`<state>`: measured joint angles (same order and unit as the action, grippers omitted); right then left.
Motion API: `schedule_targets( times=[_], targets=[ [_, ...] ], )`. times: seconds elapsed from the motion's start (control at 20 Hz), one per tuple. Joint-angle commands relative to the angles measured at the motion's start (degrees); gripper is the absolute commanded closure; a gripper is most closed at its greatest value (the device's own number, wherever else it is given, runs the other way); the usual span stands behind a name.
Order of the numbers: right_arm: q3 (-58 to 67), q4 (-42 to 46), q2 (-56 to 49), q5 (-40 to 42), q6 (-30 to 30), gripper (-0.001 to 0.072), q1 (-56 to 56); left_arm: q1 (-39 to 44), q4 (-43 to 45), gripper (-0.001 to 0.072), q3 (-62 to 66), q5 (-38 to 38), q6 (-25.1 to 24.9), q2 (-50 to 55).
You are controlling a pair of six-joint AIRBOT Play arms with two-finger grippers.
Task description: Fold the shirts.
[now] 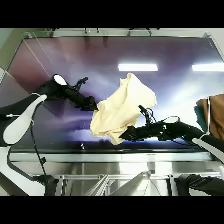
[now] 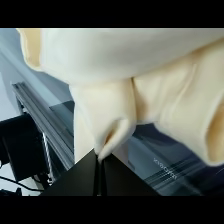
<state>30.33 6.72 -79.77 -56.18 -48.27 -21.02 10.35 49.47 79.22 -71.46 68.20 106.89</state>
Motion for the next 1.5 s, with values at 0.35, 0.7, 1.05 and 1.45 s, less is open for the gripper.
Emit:
schedule_targets(
  times=[0.35,0.7,1.05,1.45],
  targets=[
    [2.32,-3.93,22.73,-16.79,-0.85,0.0687,17.16,0.83,-7.43,0.0697,6.01,-4.5,-3.19,-14.53],
    [29.88,-20.74,46.12,-17.07,5.03,0.0686,39.34,-9.38,-21.64,0.0689,5.99,9.64,-9.29,-56.74],
    [39.8,-8.63,45.77,-11.26,4.39,0.0686,46.47,-19.52,-12.17,0.0685,5.99,15.98,-10.75,-70.88],
    [32.26,13.7,24.28,-2.01,1.22,0.0686,31.21,-11.26,-11.45,0.0685,5.99,10.78,-14.99,-38.99]
  ],
)
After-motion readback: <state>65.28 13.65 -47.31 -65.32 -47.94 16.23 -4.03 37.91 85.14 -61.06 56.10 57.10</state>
